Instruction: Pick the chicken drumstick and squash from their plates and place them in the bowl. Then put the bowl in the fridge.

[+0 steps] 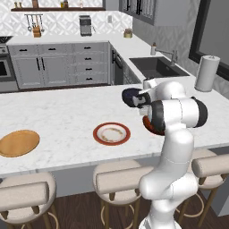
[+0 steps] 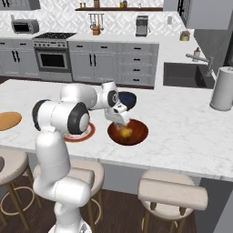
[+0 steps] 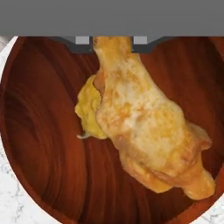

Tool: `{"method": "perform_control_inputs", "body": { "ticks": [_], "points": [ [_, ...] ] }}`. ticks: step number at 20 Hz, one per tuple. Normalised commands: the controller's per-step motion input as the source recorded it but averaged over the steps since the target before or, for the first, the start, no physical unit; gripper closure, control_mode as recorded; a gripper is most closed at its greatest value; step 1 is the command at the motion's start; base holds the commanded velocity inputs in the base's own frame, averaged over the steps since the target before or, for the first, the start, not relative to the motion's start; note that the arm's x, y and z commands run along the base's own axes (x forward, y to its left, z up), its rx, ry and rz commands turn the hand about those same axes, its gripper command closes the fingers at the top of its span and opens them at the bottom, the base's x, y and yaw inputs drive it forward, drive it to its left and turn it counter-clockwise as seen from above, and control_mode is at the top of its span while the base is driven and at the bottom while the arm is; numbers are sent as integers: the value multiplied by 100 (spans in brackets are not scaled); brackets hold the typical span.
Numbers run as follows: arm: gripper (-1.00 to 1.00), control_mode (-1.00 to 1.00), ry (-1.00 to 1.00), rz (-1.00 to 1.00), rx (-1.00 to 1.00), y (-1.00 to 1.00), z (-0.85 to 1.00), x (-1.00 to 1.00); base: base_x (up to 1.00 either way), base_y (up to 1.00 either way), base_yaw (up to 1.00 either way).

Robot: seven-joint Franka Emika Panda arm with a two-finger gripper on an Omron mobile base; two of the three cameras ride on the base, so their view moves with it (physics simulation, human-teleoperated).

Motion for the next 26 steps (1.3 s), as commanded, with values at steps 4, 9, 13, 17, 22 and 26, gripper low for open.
{"method": "perform_control_inputs", "body": {
  "ticks": [4,9,13,17,22,26],
  "points": [
    [100,-100,7,0,4,-14,-38,54,0,0,0],
    [100,-100,7,0,4,-11,-32,-3,0,0,0],
    [-100,-100,4,0,3,0,-23,-53,0,0,0],
    [-100,-100,0,0,2,-1,-7,-53,0,0,0],
    [-100,-100,0,-2,0,-7,0,-2,0,0,0],
    [-100,-100,-1,0,0,-1,36,-4,0,0,0]
  ]
}}
